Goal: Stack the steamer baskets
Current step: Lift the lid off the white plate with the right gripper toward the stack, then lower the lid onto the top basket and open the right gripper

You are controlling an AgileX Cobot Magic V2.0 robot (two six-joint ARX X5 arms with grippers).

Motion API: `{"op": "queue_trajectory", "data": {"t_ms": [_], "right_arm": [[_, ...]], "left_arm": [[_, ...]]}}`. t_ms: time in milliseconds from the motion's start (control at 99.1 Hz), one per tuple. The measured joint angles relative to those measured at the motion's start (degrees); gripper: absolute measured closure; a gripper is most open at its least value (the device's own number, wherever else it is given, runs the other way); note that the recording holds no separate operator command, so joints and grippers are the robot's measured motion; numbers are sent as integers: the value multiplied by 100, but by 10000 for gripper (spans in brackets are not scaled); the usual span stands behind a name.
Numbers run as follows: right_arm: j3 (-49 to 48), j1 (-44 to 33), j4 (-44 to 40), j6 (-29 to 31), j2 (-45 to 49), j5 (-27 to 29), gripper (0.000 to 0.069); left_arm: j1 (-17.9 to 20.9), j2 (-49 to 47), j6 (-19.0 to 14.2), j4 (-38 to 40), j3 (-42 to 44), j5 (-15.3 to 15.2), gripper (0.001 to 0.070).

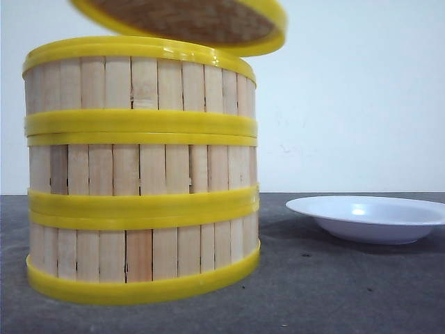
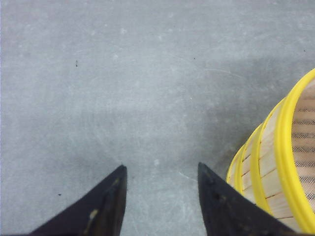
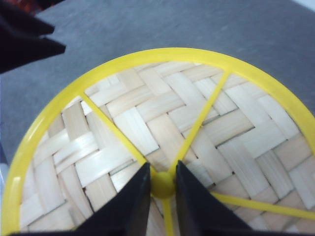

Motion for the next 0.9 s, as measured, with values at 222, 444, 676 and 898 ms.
{"op": "queue_trajectory", "data": {"t_ms": [222,444,676,898], "right_arm": [[26,232,96,-46,302,44,634],[26,369,173,-79,562,127,634],[46,400,173,-85,730,138,634],[72,400,151,-133,734,140,634]], "left_arm": [[0,0,0,0,0,0,443],[0,0,0,-2,0,0,443],[0,0,0,-4,0,0,443],[0,0,0,-4,0,0,443]]}}
